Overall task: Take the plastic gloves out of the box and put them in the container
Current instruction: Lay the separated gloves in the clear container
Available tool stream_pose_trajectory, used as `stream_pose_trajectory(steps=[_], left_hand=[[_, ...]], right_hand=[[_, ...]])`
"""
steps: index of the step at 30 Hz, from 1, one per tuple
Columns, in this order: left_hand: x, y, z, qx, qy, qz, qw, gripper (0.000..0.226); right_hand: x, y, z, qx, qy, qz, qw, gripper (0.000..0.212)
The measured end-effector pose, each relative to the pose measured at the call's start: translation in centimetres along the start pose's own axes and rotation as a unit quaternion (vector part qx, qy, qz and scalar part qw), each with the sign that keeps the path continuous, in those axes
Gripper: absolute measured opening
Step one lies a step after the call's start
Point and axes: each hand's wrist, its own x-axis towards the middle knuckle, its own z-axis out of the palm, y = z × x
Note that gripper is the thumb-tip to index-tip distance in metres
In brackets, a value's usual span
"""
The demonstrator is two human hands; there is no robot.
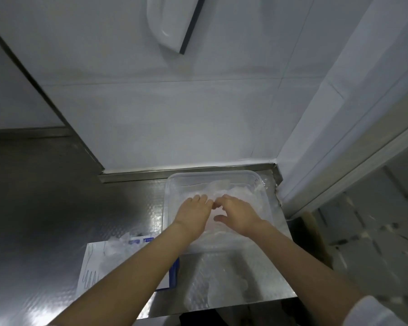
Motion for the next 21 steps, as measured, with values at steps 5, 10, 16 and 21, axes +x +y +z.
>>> stream_pose_trajectory(steps=[5,10,16,21], left_hand=[[0.4,-1.0,2.5,0.043,-0.139,-0.047,0.988,0.057],[1.0,-0.7,2.6,0.04,-0.156,-0.045,0.986,0.069],[0.6,-1.2,2.7,0.024,-0.167,-0.038,0.985,0.07],[-0.7,-1.6,-0.3,-0.055,-0.068,-0.003,0.996,0.039]], right_hand=[[1.2,1.8,0.9,-0.045,-0.069,0.009,0.997,0.057],[1.7,2.7,1.2,-0.12,-0.086,-0.005,0.989,0.066],[1.6,2.2,0.9,-0.176,-0.092,-0.009,0.98,0.061],[-0.2,-0.4,-2.3,-0.116,-0.015,-0.018,0.993,0.04]])
